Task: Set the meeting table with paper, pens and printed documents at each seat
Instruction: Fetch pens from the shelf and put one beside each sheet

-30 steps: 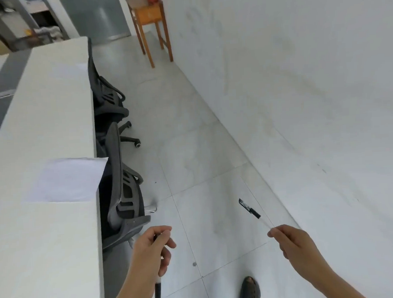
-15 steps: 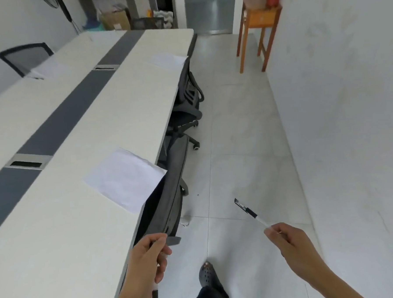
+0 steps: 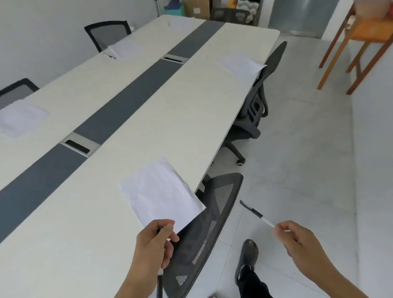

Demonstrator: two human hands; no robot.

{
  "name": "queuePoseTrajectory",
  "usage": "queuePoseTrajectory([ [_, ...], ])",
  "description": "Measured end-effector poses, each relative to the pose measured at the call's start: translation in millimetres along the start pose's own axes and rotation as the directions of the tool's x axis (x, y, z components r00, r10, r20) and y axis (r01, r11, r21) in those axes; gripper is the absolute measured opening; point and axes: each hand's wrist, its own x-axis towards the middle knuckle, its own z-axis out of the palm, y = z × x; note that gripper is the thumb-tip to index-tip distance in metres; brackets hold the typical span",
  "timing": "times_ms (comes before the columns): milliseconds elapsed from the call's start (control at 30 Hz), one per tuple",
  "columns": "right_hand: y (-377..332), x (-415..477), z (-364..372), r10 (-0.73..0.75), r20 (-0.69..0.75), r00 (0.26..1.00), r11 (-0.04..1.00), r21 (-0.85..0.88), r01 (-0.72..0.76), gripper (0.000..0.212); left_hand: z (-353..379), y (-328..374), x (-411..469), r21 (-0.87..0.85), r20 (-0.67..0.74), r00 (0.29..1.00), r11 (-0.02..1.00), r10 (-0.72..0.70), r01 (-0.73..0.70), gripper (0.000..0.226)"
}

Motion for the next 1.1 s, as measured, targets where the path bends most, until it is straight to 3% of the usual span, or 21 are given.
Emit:
queuePoseTrajectory([
  [233,-51,145,10,-0.13,0.259,0.957,0.991,-0.009,0.137,0.022,6,14,40,-0.113,-0.276,0.96,0.994,-0.038,0.007,0.013],
  [467,-105,286,81,-0.234,0.455,0.859,0.915,-0.196,0.353,0.022,39,34,59,-0.258,-0.465,0.879,0.966,-0.108,-0.018,0.012],
  [667,-129,339,171,-0.216,0.452,0.866,0.85,-0.35,0.394,0.03,41,25,33,-0.339,-0.59,0.778,0.941,-0.217,0.006,0.012],
  [833,-106,352,208,-0.15,0.48,0.864,0.689,-0.576,0.44,0.025,25,15,18,-0.391,-0.646,0.708,0.92,-0.283,0.011,0.016],
  [1100,-96,350,211,-0.142,0.529,0.837,0.628,-0.605,0.489,0.018,2,15,23,-0.408,-0.622,0.738,0.913,-0.262,-0.021,0.019],
])
